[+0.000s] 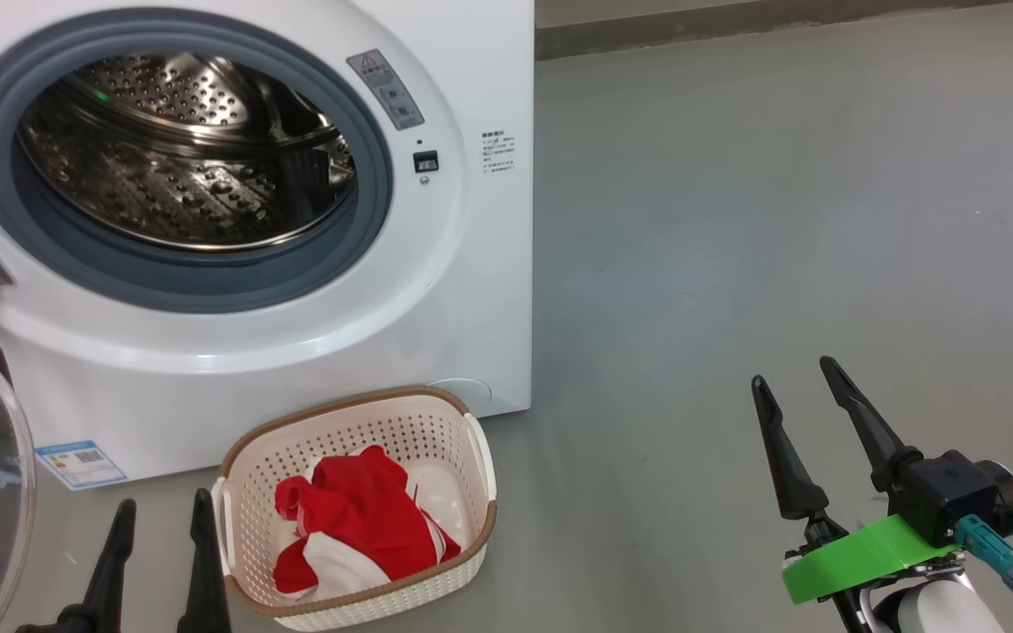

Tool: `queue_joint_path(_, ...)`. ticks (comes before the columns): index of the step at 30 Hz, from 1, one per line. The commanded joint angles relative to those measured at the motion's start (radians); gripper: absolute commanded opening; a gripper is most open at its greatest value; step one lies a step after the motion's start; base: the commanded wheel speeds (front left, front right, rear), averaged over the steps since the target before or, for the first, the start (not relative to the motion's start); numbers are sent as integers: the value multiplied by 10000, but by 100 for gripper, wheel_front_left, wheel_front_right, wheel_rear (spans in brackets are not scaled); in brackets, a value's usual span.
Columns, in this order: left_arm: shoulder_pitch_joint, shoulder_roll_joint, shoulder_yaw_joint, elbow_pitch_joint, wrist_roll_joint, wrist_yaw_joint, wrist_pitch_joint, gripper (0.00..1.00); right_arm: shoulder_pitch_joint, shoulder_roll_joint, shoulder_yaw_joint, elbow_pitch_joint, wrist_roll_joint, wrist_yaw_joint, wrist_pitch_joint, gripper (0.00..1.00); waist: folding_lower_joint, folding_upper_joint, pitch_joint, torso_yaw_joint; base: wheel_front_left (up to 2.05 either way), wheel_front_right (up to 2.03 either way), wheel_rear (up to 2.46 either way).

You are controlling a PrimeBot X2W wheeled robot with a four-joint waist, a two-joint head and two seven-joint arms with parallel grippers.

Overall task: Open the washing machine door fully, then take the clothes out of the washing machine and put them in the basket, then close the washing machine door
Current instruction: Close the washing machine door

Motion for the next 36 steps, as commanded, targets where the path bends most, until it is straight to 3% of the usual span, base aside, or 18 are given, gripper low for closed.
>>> queue_joint_path(1, -214, 142, 267, -303, -110, -58, -25, 100, -155, -4, 157, -223, -31, 48, -65, 100, 0, -1, 30, 24, 0, 0, 0)
queue_joint_path(19, -258, 213, 177, -504, 181, 342, -3, 100, -112, -4, 193, -167, -14, 48, -65, 100, 0, -1, 40, 520, 0, 0, 0)
queue_joint_path(36, -124, 164, 63, -1132, 417, 829, 129, 100, -193, -4, 637, -207, -153, 48, -65, 100, 0, -1, 163, 2485, 0, 0, 0)
